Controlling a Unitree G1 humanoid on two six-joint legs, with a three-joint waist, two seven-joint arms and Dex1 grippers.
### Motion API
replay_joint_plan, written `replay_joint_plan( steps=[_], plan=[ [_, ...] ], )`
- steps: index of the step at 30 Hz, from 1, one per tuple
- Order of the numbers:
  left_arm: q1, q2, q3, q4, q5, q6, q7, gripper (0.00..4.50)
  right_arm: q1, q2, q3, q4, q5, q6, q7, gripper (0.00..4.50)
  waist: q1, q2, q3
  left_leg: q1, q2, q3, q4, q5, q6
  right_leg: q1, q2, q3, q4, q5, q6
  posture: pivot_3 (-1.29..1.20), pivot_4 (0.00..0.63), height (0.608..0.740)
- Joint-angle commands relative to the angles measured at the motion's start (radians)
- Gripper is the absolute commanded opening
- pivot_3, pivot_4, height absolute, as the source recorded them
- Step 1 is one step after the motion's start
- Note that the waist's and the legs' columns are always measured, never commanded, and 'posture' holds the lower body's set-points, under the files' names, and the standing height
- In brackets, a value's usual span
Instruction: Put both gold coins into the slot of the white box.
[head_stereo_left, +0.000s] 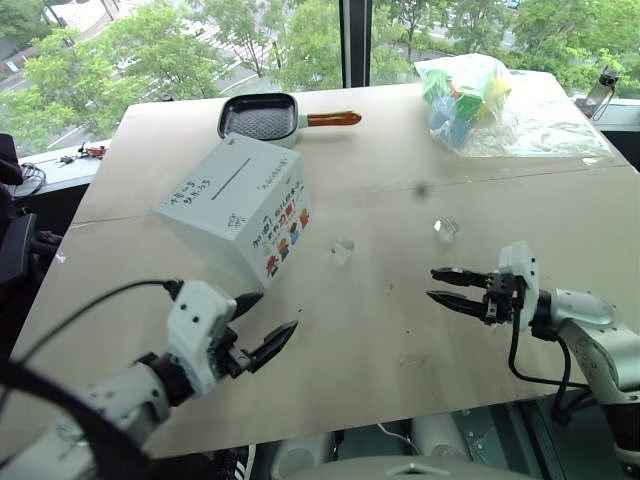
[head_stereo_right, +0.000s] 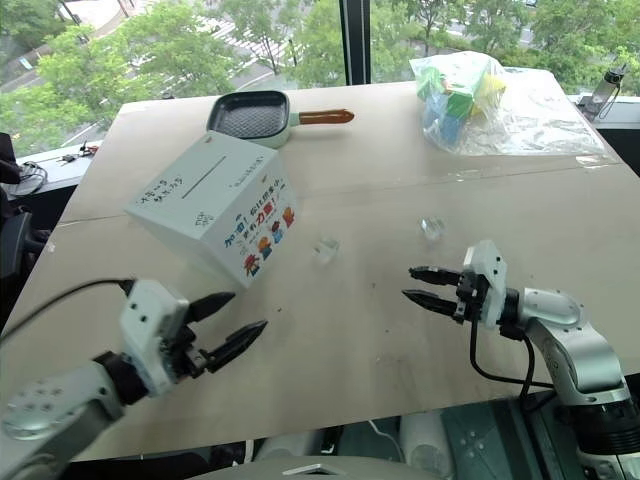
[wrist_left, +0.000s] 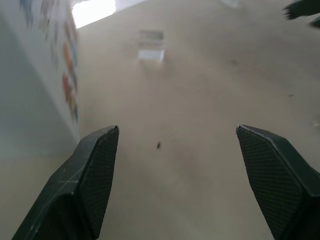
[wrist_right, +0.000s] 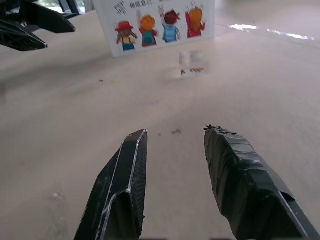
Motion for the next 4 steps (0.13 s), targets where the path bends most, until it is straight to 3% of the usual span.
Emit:
replay_joint_plan(
  steps=[1, 4],
  plan=[
    [-0.004, -0.051, -0.083, 0.066, 0.129, -0.158, -0.011, 3.80, -0.009, 0.003, -0.015, 0.031, -0.020, -0.071, 0.017, 1.95, 0.002, -0.001, -0.001, 0.000, 0.000, 0.000, 0.000, 0.000, 0.000, 0.000, 0.000, 0.000, 0.000, 0.000, 0.000, 0.00, 0.150, 0.721],
    [-0.013, -0.083, -0.108, 0.108, 0.159, -0.216, -0.032, 3.80, -0.019, 0.010, -0.013, 0.058, -0.029, -0.091, 0.013, 1.95, 0.003, -0.001, -0.001, 0.000, 0.000, -0.002, 0.000, 0.000, 0.000, 0.000, 0.000, -0.002, 0.000, 0.000, 0.000, 0.00, 0.150, 0.721]
  ],
)
